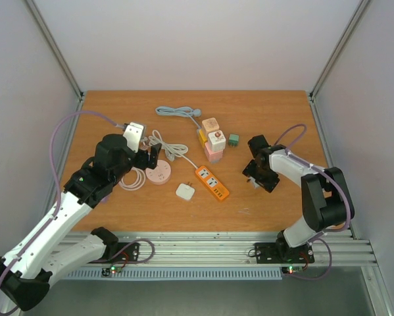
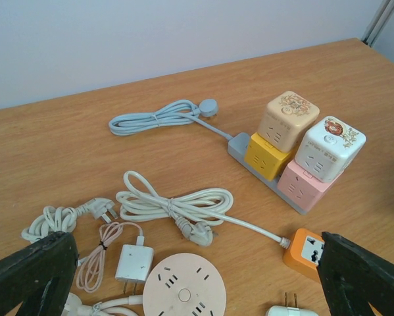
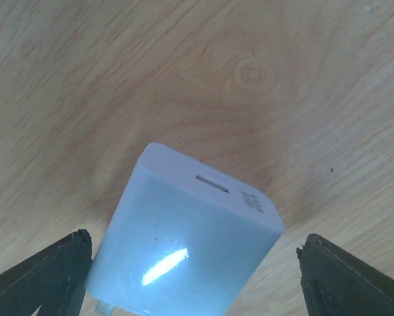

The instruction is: Insert the plug

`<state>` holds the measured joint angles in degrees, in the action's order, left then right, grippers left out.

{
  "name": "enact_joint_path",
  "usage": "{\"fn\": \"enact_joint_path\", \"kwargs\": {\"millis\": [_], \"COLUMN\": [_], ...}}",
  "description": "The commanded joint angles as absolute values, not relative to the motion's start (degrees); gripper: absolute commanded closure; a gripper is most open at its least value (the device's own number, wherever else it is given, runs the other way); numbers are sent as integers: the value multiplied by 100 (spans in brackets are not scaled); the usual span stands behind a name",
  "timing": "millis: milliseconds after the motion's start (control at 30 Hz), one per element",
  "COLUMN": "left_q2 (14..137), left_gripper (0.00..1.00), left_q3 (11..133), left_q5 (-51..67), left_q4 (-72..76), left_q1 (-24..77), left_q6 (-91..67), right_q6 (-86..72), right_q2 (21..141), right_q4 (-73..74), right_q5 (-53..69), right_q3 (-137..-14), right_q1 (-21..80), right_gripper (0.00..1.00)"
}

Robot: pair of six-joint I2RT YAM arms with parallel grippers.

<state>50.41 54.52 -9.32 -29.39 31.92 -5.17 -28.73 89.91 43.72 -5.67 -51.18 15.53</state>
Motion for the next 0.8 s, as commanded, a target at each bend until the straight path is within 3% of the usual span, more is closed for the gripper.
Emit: {"fn": "enact_joint_path", "kwargs": {"millis": [0, 133, 300, 400, 567, 767], "left_q2": [5061, 5080, 5093, 5078, 5117, 5305], "left_gripper": [1, 1, 1, 1, 1, 1], "left_q3": [5533, 5531, 5696, 5813, 5794, 5464], "left_q5": [-836, -559, -339, -141, 309, 1236], "left_q4": [-2752, -2733, -2806, -2866, -2831, -2154], "left_q1": [3173, 3173, 3173, 3173, 3173, 3173], "left_q6": [-587, -622, -692, -786, -1333, -2277], "right_q6": [-2998, -2903, -2691, -2511, -2233, -2156], "right_q2": [9125, 9294, 9156, 8804, 8169, 7203], "right_q4": [4323, 4307, 4032, 3819, 3897, 4138], "right_q5": [-839, -813, -656, -537, -260, -266], "right_q3": [-5184, -5261, -5127, -4971, -4995, -5178], "right_q1": [1513, 1510, 1514, 1512, 1584, 2356], "right_gripper": [13, 17, 42, 48, 49, 48]}}
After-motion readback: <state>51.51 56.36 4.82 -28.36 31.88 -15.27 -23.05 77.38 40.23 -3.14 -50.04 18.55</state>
